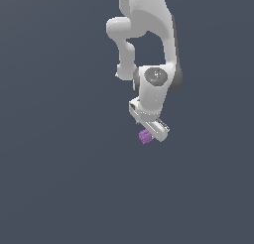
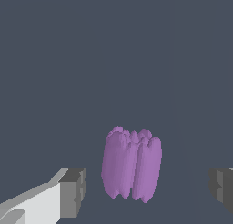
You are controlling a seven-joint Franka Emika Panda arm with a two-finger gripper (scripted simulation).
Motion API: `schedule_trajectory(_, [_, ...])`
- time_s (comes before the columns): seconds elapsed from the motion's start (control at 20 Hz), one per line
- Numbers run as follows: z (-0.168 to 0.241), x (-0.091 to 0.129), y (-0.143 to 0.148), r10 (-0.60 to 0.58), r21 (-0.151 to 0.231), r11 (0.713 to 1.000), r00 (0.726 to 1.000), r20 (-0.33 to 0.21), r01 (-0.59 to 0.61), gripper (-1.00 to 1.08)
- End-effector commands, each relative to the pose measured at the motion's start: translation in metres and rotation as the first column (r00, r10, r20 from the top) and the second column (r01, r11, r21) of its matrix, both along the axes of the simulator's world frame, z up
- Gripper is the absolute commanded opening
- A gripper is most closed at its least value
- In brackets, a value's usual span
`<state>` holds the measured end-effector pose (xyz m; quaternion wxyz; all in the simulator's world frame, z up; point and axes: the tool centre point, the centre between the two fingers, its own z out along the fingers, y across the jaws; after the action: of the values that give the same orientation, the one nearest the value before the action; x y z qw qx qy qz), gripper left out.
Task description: Pick up the object and move it to a goal position.
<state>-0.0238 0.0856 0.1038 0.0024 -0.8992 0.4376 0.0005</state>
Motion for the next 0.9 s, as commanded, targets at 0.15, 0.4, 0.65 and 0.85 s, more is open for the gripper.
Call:
schedule_trajectory(0.15, [-0.008,-0.003,0.008,-0.083,-0.003,0.997,0.997,-0.001,0.083,1.00])
schedule_trajectory(0.4, [-0.013,-0.005,0.012,-0.126,-0.004,0.992,0.992,-0.001,0.126,1.00])
schedule_trajectory(0.65, [-0.014,-0.006,0.013,-0.140,-0.005,0.990,0.990,-0.001,0.140,1.00])
schedule_trajectory(0.85, [-0.017,-0.006,0.013,-0.136,-0.005,0.991,0.991,-0.001,0.136,1.00])
